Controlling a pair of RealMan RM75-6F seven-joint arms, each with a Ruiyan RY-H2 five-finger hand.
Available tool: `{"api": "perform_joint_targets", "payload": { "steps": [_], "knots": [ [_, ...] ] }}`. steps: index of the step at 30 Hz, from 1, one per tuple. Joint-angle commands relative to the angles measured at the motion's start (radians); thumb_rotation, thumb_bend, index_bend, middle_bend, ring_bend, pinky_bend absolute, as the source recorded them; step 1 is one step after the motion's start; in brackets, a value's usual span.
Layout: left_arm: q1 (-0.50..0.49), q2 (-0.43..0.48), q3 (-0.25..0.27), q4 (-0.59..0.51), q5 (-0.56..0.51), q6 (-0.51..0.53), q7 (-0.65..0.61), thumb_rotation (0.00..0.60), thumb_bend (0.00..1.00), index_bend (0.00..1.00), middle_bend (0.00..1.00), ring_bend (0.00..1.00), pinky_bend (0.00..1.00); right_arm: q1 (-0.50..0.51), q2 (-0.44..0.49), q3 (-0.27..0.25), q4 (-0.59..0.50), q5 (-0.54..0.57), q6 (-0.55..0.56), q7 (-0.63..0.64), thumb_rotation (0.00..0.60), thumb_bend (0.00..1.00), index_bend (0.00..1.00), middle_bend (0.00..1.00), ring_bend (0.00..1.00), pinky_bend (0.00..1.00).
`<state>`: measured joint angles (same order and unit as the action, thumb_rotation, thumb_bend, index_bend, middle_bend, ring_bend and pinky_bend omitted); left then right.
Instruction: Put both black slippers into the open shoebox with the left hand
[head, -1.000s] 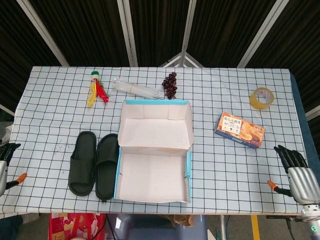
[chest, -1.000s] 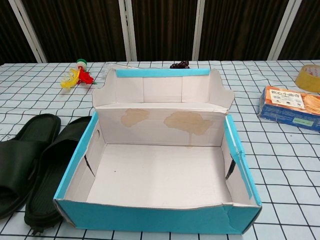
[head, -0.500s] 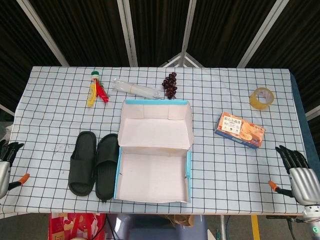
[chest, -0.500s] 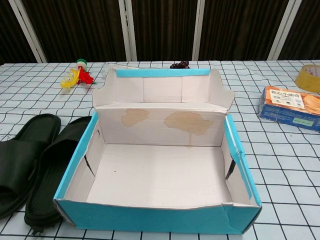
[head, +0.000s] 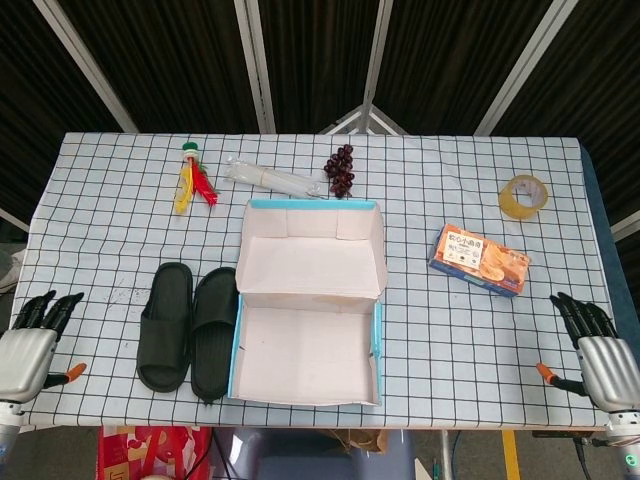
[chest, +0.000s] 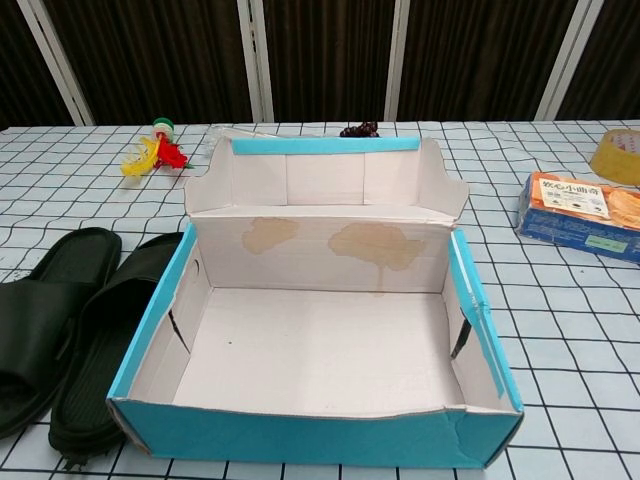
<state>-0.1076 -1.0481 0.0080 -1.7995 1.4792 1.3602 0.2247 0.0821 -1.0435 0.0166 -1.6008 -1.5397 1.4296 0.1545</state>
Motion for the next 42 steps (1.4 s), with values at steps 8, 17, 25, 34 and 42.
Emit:
{"api": "perform_joint_targets", "payload": {
  "steps": [8,17,25,34,42],
  "knots": [
    [-0.074,-0.06,-0.001,-0.029,-0.015,-0.099,0.145,0.6,0.07,0.0,0.07,0.0,0.06,-0.003,0.004,-0.003,-0.001,-0.001,0.0,0.011,0.6,0.22,0.01,0.07,0.1,0.07],
    [-0.062,-0.203,0.028,0.072,0.019,-0.063,0.266,0.6,0.07,0.0,0.06,0.0,0.06,0.005,0.009,-0.002,0.005,0.006,-0.018,0.029,0.6,0.22,0.01,0.07,0.1,0.07],
    [-0.027,-0.316,0.058,0.242,0.177,0.075,0.277,0.6,0.07,0.03,0.12,0.0,0.06,0.006,0.011,-0.004,0.009,0.002,-0.02,0.043,0.6,0.22,0.01,0.07,0.1,0.07],
    [-0.012,-0.404,0.065,0.376,0.217,0.117,0.236,0.6,0.07,0.03,0.12,0.0,0.06,0.007,0.011,-0.005,0.011,0.003,-0.023,0.05,0.6,0.22,0.01,0.07,0.1,0.07],
    [-0.027,-0.466,0.061,0.434,0.22,0.093,0.21,0.6,0.07,0.03,0.13,0.0,0.06,0.011,0.011,-0.004,0.01,0.009,-0.033,0.047,0.6,0.22,0.01,0.07,0.1,0.07]
  ]
}}
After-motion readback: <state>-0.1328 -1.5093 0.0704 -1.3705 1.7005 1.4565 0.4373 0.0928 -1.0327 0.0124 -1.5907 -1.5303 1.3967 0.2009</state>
